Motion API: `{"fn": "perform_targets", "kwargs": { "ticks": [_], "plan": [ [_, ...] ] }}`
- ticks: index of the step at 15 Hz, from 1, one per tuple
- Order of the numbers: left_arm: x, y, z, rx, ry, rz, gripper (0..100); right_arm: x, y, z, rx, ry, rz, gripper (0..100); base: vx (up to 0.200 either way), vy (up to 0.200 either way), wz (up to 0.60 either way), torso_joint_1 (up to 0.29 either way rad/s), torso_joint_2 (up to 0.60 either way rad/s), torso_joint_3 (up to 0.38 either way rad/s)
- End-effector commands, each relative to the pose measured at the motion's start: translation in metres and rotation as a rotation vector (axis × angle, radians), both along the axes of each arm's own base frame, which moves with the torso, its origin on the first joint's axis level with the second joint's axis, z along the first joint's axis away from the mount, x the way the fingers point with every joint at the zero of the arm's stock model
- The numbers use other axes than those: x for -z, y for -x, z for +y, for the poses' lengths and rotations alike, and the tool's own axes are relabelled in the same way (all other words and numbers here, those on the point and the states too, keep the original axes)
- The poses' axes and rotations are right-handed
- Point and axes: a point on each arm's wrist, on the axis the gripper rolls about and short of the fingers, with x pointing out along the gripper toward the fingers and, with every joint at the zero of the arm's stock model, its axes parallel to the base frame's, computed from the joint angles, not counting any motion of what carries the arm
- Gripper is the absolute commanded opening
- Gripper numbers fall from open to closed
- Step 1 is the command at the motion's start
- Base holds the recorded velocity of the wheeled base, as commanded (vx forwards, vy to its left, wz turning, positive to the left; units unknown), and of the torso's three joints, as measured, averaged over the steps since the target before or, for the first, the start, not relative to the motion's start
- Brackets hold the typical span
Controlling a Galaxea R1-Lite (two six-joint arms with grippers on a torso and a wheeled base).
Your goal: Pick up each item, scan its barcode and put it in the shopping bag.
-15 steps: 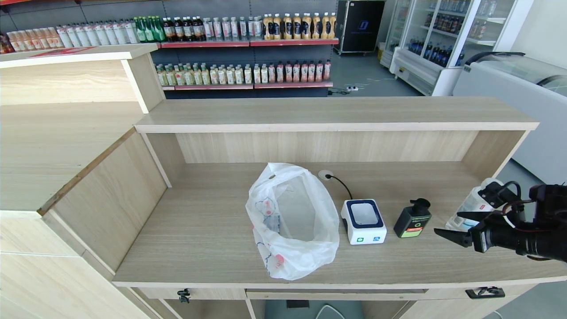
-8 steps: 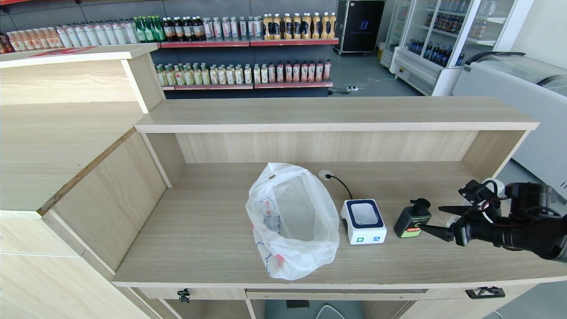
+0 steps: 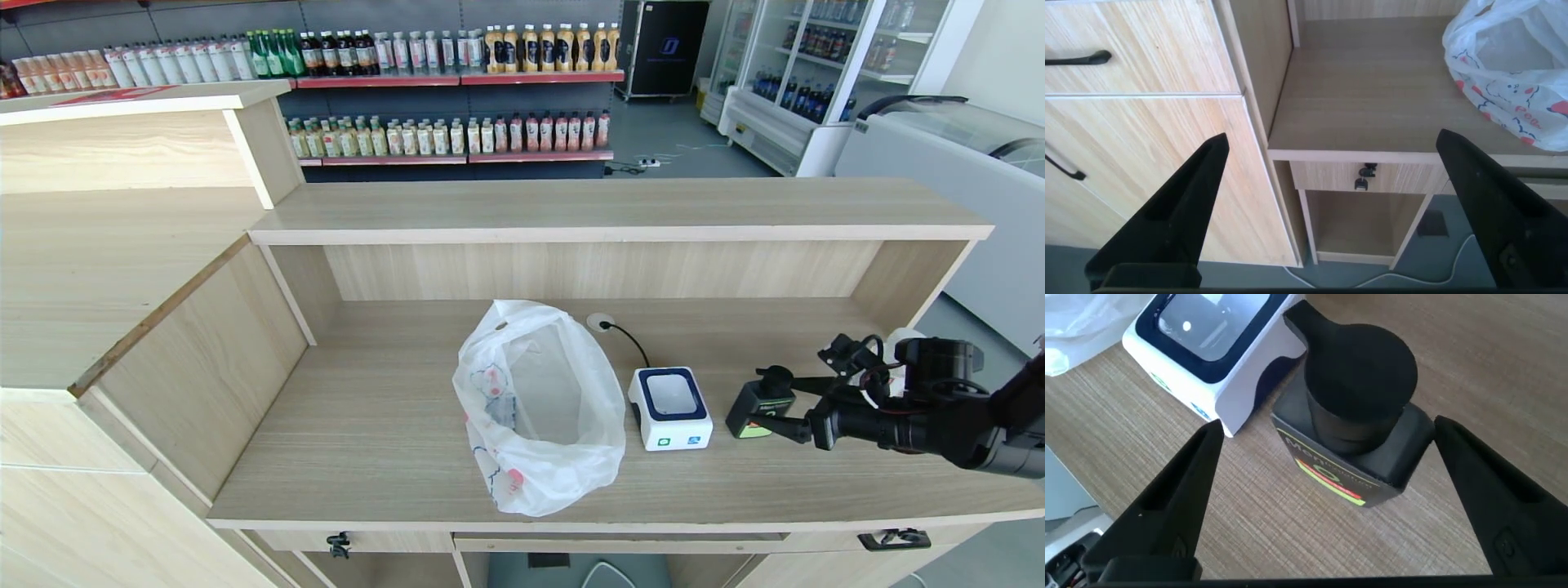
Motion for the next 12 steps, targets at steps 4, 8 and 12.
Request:
{"fn": "perform_targets", "kwargs": {
  "ticks": [4, 8, 12],
  "plan": [
    [0.000, 0.000, 0.000, -0.001, 0.000, 0.000, 100, 0.010, -0.005, 0.010, -0.035, -0.001, 0.018, 100, 0.000, 0.000, 0.00, 0.000, 0.00, 0.000],
    [0.000, 0.000, 0.000, 0.000, 0.000, 0.000, 100, 0.017, -0.006, 0.014, -0.049, -0.003, 0.030, 100, 0.000, 0.000, 0.00, 0.000, 0.00, 0.000],
    [0.000, 0.000, 0.000, -0.001, 0.000, 0.000, 100, 0.022, -0.001, 0.018, -0.065, 0.002, 0.046, 100, 0.000, 0.000, 0.00, 0.000, 0.00, 0.000]
  ]
}}
